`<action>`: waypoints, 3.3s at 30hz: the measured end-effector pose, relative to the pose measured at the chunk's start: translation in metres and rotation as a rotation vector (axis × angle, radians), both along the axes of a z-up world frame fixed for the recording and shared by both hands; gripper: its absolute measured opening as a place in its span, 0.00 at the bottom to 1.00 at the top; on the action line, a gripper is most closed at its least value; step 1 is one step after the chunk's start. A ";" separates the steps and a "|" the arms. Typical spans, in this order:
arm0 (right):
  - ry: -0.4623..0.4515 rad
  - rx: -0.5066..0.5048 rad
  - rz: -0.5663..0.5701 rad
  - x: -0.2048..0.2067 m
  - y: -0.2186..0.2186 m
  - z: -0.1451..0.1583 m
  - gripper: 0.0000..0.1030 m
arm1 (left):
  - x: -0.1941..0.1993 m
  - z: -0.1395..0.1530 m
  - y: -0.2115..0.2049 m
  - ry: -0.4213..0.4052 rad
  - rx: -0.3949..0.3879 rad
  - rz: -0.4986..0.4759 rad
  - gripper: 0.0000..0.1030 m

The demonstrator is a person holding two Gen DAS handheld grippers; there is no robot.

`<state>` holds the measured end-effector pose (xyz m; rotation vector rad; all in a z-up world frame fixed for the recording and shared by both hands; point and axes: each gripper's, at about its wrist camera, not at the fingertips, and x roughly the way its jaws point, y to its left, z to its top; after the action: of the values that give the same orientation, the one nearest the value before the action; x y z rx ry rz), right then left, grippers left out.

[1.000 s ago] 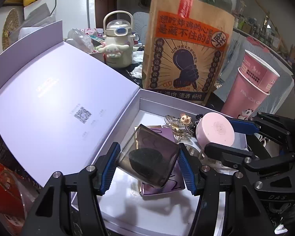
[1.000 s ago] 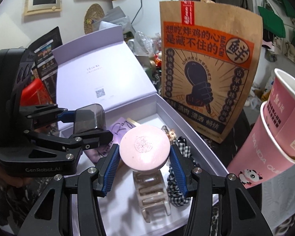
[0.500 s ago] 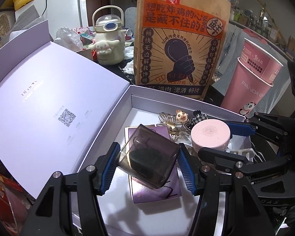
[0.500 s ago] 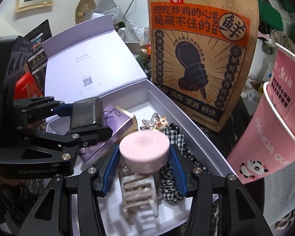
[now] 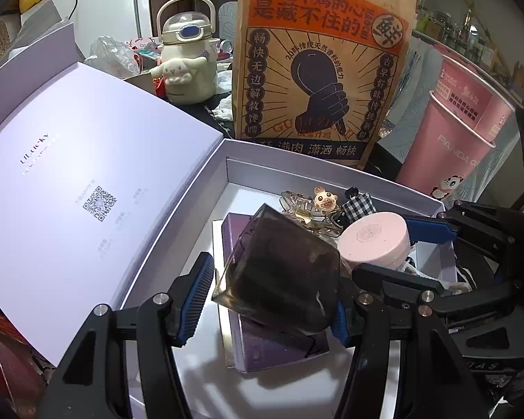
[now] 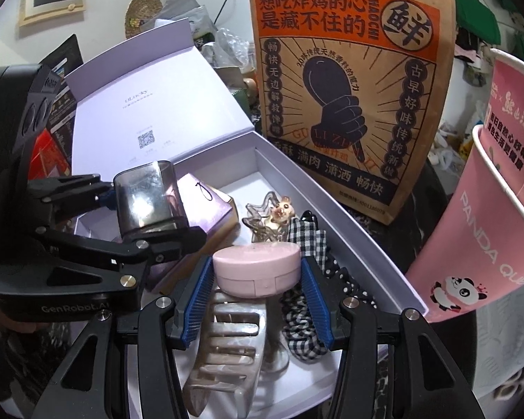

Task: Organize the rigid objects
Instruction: 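Lower the dark case into the box with the left tool while the right tool lowers the compact, then open both tools and withdraw them from the lavender box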

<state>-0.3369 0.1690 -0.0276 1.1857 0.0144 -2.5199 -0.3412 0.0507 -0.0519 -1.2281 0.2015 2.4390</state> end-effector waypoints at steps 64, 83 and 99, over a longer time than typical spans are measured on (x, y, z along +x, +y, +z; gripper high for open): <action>0.219 0.055 -0.088 0.109 0.011 0.110 0.64 | 0.084 0.101 -0.022 0.189 -0.006 0.122 0.78; 0.322 0.056 -0.120 0.177 0.002 0.144 0.83 | 0.159 0.135 -0.045 0.251 0.017 0.179 0.80; 0.246 0.021 -0.169 0.214 -0.003 0.121 0.85 | 0.203 0.119 -0.058 0.218 -0.016 0.250 0.80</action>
<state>-0.1227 0.1655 0.0935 0.9115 0.0027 -2.8057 -0.1387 -0.0078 0.0669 -1.0461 0.1349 2.7931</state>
